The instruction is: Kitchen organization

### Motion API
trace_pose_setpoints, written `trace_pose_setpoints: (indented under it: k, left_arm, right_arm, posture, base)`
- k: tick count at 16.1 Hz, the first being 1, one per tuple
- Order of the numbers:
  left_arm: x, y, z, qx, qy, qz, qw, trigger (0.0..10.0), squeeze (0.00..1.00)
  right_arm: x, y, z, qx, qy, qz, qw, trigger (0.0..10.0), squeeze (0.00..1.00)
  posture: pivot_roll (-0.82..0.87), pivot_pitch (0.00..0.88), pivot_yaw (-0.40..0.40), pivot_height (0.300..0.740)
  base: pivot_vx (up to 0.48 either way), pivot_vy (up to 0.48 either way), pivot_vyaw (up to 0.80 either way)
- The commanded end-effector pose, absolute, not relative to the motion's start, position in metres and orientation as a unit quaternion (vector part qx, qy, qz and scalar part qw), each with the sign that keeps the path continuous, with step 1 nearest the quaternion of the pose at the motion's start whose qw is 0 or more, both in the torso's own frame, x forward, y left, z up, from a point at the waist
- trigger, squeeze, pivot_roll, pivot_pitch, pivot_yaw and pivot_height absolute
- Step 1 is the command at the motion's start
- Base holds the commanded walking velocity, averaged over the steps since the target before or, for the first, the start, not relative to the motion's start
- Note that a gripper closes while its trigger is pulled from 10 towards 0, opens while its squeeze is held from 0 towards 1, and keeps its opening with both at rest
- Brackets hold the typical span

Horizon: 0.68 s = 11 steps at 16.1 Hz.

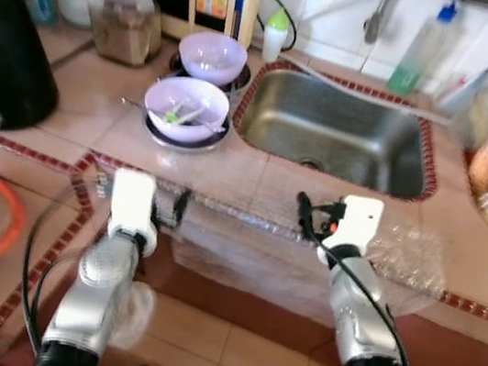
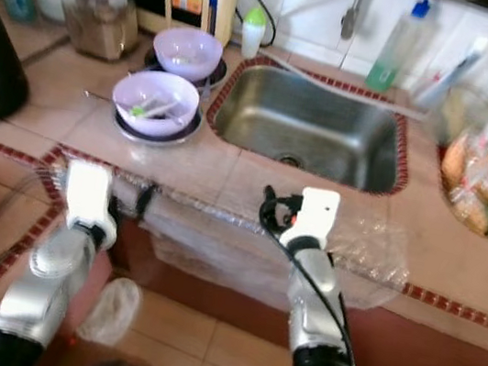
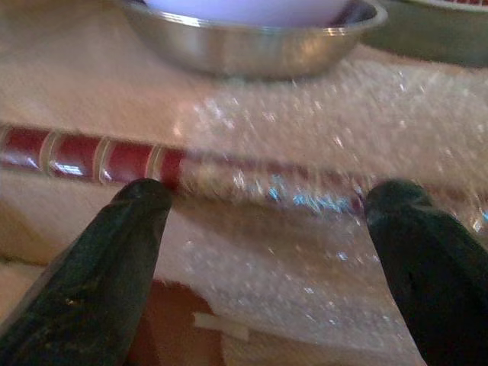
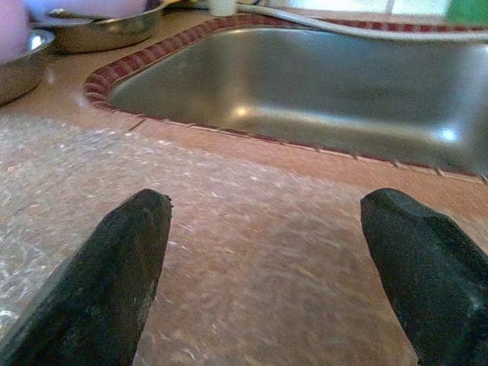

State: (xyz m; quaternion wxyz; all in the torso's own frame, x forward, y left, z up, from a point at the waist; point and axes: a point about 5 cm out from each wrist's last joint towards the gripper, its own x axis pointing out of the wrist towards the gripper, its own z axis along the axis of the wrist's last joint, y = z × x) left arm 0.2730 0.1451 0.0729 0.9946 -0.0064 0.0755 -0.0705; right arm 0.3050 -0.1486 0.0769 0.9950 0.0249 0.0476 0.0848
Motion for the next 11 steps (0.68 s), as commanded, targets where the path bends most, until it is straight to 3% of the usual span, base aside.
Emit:
trace_pose_setpoints:
  k: [1, 4, 5, 8, 11]
  left_arm:
    - [0.276, 0.145, 0.08, -0.007, 0.066, -0.072, 0.995, 10.0, 0.0]
    - [0.278, 0.144, 0.097, -0.002, 0.008, -0.062, 0.998, 10.0, 0.0]
    - [0.278, 0.148, 0.105, 0.016, -0.022, -0.05, 0.998, 10.0, 0.0]
    - [0.273, 0.147, 0.116, 0.063, -0.067, -0.059, 0.994, 10.0, 0.0]
    - [0.265, 0.149, 0.123, 0.066, -0.08, -0.052, 0.993, 10.0, 0.0]
  right_arm:
    - [0.304, -0.147, 0.074, 0.015, 0.053, 0.09, 0.994, 10.0, 0.0]
    - [0.303, -0.144, 0.085, 0.032, 0.028, 0.117, 0.992, 10.0, 0.0]
    - [0.302, -0.145, 0.086, 0.006, 0.023, 0.111, 0.993, 10.0, 0.0]
    - [0.304, -0.144, 0.079, 0.043, 0.034, 0.118, 0.991, 10.0, 0.0]
    - [0.303, -0.15, 0.081, 0.022, 0.025, 0.11, 0.993, 10.0, 0.0]
  posture:
    - [0.04, 0.0, -0.016, 0.74]
    - [0.0, 0.0, 0.031, 0.74]
    - [0.0, 0.0, 0.033, 0.74]
    - [0.01, 0.0, 0.041, 0.74]
    - [0.02, 0.0, 0.014, 0.74]
  base:
    - [0.0, 0.0, 0.0]
    - [0.0, 0.0, 0.0]
    - [0.0, 0.0, 0.0]
    - [0.0, 0.0, 0.0]
    - [0.0, 0.0, 0.0]
